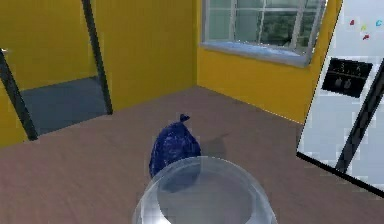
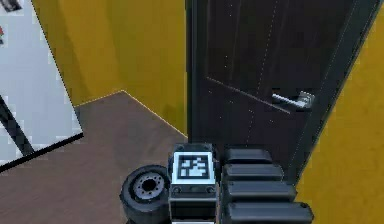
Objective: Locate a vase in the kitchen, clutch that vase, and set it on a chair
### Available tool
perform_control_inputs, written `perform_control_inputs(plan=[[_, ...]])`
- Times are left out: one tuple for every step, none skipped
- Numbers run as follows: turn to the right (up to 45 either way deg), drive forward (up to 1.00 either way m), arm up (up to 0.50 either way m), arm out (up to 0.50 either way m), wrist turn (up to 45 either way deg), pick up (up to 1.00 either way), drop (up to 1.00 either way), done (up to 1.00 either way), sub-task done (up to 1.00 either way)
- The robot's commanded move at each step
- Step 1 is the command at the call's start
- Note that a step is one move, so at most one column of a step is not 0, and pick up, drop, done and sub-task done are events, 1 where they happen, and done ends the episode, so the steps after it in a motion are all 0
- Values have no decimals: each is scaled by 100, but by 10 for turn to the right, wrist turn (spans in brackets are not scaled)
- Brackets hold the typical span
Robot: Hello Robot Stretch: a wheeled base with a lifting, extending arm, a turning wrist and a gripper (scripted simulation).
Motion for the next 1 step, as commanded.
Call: perform_control_inputs(plan=[[-300, 0, 0, 0, 0, 0, 0, 0, 0]])
